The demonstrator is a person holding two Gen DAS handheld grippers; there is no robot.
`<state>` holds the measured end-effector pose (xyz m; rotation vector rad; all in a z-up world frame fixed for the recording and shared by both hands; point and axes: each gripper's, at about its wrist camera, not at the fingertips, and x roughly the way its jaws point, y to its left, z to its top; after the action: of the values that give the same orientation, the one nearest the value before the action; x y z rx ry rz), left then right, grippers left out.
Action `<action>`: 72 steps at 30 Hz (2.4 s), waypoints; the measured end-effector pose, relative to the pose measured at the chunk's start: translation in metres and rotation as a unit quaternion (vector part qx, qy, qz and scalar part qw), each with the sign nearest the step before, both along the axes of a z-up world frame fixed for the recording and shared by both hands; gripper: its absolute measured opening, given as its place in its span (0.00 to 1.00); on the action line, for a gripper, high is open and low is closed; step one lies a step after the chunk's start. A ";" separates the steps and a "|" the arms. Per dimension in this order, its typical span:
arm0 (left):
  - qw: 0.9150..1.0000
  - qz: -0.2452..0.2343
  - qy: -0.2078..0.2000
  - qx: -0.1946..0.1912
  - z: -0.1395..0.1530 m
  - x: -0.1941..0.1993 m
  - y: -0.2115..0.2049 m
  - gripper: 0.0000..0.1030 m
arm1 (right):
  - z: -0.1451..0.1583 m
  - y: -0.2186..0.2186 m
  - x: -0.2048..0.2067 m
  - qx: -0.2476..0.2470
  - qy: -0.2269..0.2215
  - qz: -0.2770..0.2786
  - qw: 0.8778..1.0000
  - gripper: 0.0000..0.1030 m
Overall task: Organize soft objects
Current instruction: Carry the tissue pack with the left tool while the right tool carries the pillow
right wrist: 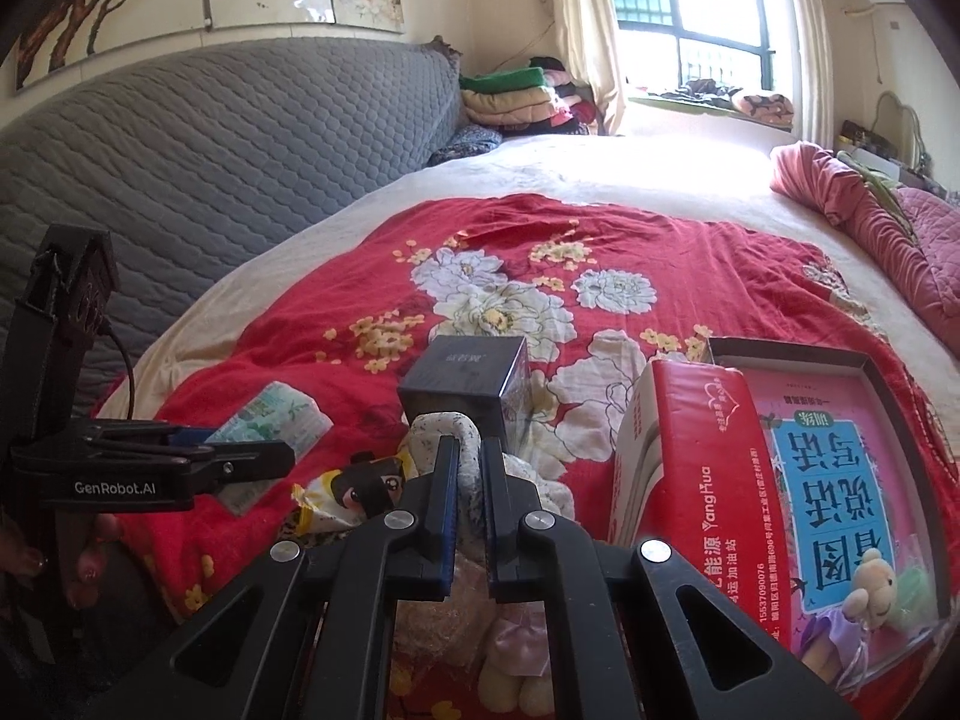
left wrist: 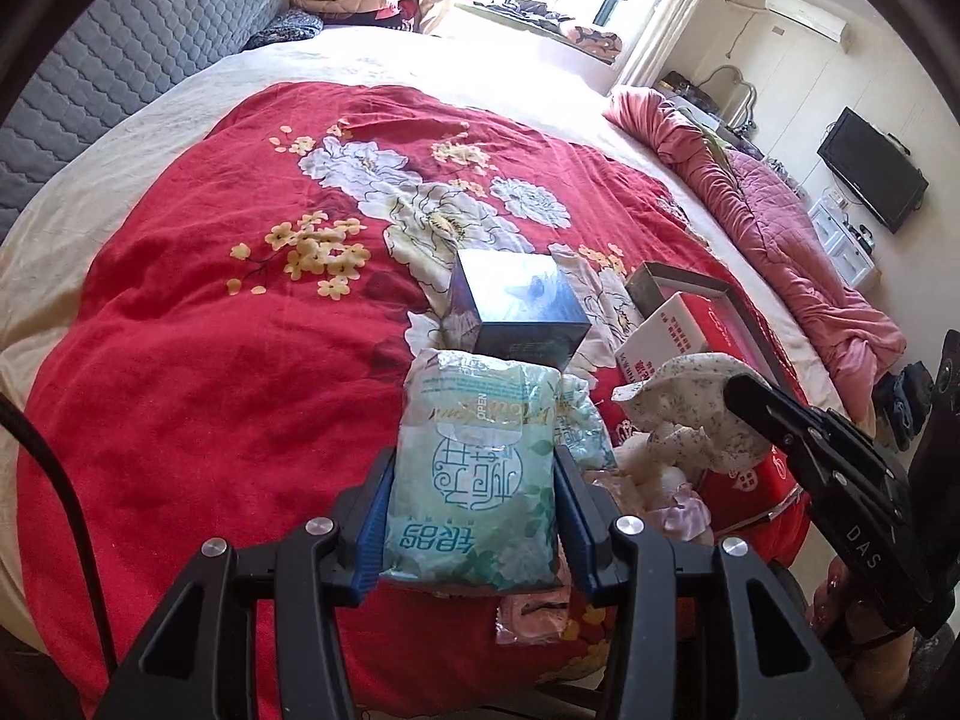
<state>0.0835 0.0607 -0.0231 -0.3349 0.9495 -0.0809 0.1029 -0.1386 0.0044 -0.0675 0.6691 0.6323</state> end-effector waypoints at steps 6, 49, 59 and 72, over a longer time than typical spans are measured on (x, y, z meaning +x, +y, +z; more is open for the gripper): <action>1.000 -0.011 -0.010 0.005 0.014 -0.001 -0.018 0.47 | 0.020 -0.008 -0.003 0.022 -0.027 -0.006 0.999 0.06; 0.983 -0.164 -0.073 0.048 0.091 0.069 -0.210 0.47 | 0.088 -0.178 0.013 0.098 -0.066 -0.175 0.977 0.04; 0.977 -0.197 -0.060 0.057 0.079 0.084 -0.256 0.47 | 0.082 -0.228 0.015 0.101 -0.067 -0.228 0.966 0.04; 0.972 -0.224 -0.014 0.075 0.036 0.104 -0.293 0.47 | 0.062 -0.273 0.022 0.104 -0.053 -0.277 0.954 0.04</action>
<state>0.1873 -0.2320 0.0125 0.0252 0.9841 -0.4240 0.1251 -0.4116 0.0667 0.2748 0.4822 0.1525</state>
